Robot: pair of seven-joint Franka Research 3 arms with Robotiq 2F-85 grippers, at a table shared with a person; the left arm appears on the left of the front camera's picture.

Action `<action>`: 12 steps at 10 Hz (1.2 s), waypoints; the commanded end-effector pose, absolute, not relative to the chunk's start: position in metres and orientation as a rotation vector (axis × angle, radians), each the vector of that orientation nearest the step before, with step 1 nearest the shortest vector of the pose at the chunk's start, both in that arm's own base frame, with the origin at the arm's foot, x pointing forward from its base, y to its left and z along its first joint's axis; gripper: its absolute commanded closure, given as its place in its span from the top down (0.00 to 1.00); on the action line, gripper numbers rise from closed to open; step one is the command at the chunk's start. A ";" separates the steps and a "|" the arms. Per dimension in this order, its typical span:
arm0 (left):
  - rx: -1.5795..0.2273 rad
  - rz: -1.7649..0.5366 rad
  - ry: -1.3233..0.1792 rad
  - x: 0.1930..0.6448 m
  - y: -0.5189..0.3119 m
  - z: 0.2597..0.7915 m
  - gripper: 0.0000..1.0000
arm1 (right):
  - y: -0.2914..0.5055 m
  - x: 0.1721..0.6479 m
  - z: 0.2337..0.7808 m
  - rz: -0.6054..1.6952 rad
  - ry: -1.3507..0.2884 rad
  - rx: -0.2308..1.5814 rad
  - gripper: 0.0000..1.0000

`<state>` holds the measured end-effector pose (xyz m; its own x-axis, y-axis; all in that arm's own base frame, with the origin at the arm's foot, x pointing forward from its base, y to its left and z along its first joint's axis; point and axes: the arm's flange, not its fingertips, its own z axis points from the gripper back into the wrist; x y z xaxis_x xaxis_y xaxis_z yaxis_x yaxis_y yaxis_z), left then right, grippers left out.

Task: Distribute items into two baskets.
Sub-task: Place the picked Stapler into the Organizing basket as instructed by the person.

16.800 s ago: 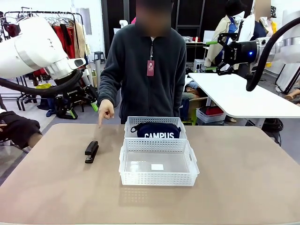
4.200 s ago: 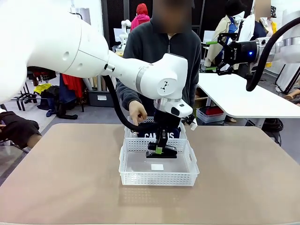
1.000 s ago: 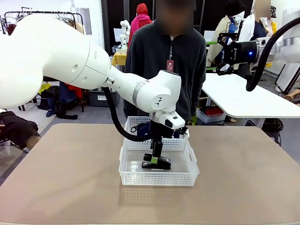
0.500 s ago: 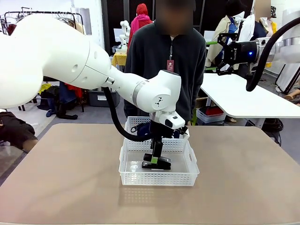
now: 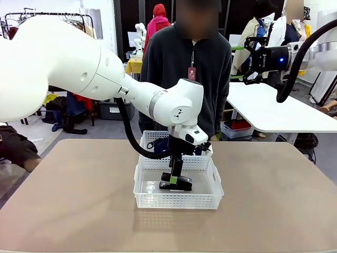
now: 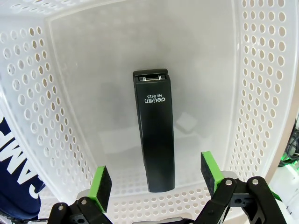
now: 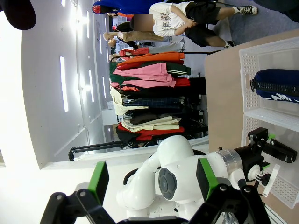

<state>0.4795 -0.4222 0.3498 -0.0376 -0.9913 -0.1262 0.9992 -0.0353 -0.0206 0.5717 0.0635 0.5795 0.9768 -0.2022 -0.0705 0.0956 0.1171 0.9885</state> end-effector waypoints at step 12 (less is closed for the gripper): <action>-0.482 -1.124 -0.192 0.467 -0.342 0.512 1.00 | 0.065 0.571 0.583 -0.229 -0.089 1.437 1.00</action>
